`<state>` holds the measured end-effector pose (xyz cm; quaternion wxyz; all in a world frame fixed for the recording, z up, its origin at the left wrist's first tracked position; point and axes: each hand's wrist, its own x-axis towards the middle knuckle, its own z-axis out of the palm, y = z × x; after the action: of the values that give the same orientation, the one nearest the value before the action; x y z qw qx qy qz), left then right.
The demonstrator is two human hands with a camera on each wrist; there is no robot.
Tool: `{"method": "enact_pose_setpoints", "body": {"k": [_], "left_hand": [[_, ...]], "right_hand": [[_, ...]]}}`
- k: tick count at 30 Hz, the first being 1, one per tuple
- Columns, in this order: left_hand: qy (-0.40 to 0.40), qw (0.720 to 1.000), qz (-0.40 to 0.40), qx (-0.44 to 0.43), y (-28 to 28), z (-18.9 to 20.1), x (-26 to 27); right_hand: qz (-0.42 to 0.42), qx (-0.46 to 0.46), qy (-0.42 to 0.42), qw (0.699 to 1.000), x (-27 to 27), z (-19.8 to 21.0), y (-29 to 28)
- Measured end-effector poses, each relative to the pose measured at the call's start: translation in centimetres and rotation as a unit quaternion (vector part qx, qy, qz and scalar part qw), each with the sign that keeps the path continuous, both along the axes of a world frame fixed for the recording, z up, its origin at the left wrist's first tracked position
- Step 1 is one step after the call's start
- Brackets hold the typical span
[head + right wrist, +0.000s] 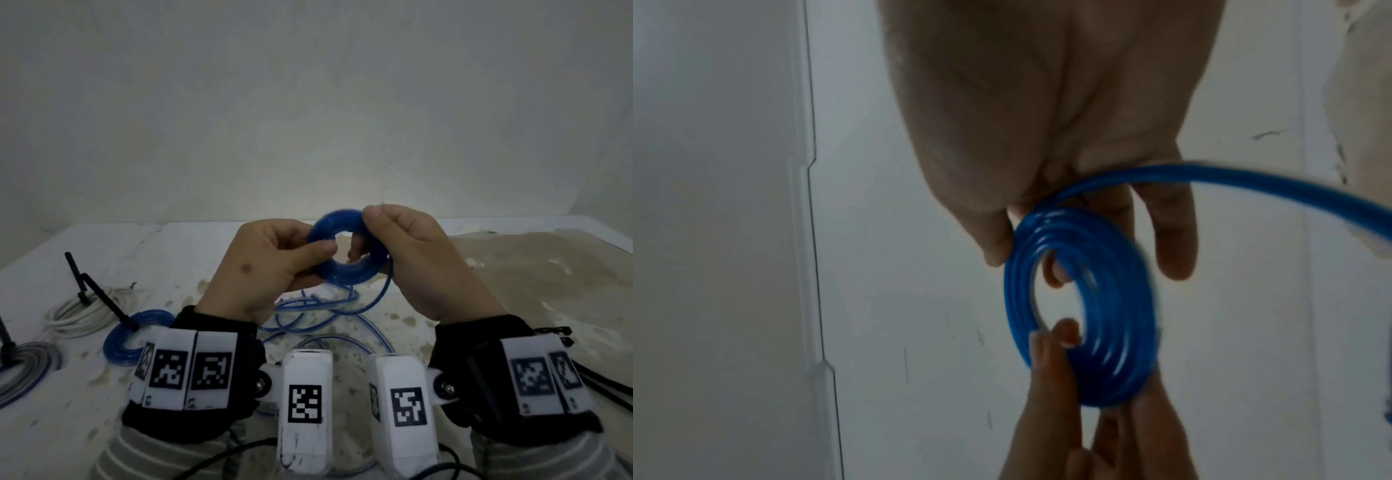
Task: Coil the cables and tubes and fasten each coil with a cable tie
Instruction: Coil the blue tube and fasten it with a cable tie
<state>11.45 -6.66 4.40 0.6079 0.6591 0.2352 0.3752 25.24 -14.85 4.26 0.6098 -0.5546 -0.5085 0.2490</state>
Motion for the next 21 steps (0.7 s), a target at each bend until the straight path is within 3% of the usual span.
{"method": "enact_pose_setpoints", "body": {"k": [3, 6, 11, 14, 16, 21], "left_hand": [[-0.075, 0.994, 0.003, -0.079, -0.1, 0.3, 0.3], [-0.091, 0.989, -0.013, -0.112, -0.6, 0.1, 0.8], [-0.012, 0.992, -0.053, -0.116, -1.3, -1.0, 1.8], [0.030, 0.993, -0.059, -0.098, -1.0, -1.0, 1.3], [0.064, 0.995, -0.063, -0.045, -0.6, -0.7, 0.7], [0.090, 0.993, -0.046, 0.055, -0.2, 0.6, -0.7]], "right_hand": [[0.024, 0.007, 0.067, 0.997, 0.3, -0.2, 0.1], [0.021, 0.035, 0.081, 0.996, 0.2, -0.2, 0.3], [-0.007, 0.067, 0.111, 0.991, 0.8, -0.4, 0.5], [0.020, 0.046, 0.141, 0.989, 0.8, -0.4, 0.3], [0.045, 0.017, 0.119, 0.992, 0.7, -0.4, 0.1], [0.046, -0.090, -0.063, 0.993, 0.5, 0.0, -0.6]]}}
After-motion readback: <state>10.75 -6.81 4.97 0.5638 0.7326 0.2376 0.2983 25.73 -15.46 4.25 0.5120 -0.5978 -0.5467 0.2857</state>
